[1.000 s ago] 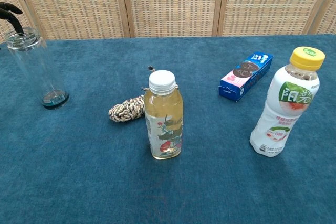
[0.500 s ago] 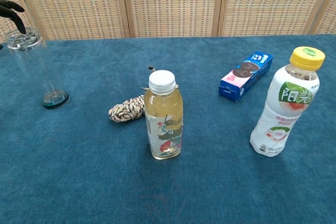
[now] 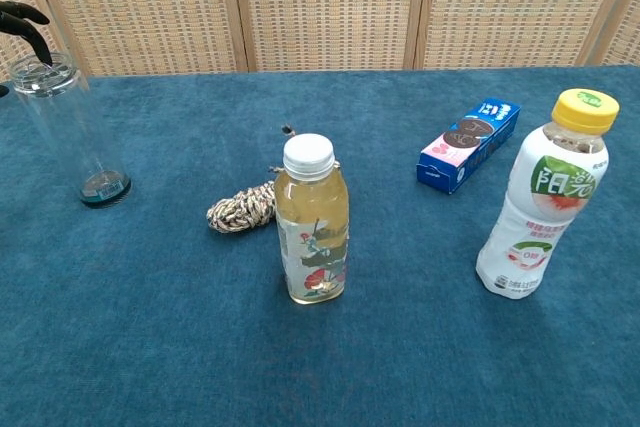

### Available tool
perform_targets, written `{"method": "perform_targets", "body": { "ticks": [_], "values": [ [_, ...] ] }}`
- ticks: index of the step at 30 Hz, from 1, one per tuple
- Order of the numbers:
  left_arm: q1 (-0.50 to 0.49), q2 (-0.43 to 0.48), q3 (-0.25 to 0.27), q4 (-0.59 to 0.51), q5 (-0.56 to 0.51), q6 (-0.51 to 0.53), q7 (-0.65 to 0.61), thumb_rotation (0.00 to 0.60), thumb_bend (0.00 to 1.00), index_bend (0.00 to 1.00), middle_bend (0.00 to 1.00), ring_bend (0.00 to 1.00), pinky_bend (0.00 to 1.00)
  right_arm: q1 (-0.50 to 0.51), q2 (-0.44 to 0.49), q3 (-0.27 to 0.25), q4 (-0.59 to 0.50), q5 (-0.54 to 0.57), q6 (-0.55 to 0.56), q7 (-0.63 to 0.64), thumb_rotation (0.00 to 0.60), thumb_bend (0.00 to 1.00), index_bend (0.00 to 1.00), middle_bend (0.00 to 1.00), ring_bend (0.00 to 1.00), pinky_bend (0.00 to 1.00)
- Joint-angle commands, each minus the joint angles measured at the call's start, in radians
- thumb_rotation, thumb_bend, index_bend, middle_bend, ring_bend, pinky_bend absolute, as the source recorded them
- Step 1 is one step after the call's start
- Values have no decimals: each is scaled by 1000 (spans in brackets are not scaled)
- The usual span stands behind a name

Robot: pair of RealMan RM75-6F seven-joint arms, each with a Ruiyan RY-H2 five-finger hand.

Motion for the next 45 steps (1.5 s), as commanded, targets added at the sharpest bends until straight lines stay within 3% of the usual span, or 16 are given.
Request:
{"method": "perform_targets", "body": {
  "ticks": [1,16,26,28,31,34,45],
  "values": [
    [-1,-2,0,2,-3,-1,2,600,470,259,0,0,0,0,0,0,0,-1,0,0,600,24,0,0,0,35],
    [6,6,-5,0,4,8,-16,600,470,259,0,0,0,0,-1,0,-1,0,0,-3,600,24,0,0,0,35],
    [69,74,-33,-108,146,115,-138,600,470,259,0,0,0,0,-2,1,2,-2,3,-1,600,24,0,0,0,35],
    [91,86,-31,-132,186,148,-165,600,469,238,0,0,0,0,-2,2,3,-5,6,0,600,24,0,0,0,35],
    [126,95,-23,-158,238,194,-200,600,440,119,0,0,0,-1,-5,2,5,-10,11,0,600,24,0,0,0,35],
    [189,91,15,-183,314,271,-211,600,349,8,0,0,0,-2,-10,4,10,-22,26,1,600,24,0,0,0,35],
    [423,-59,180,-93,514,502,-165,600,288,0,0,0,0,-9,-32,6,35,-64,71,7,600,24,0,0,0,33]
  ]
}}
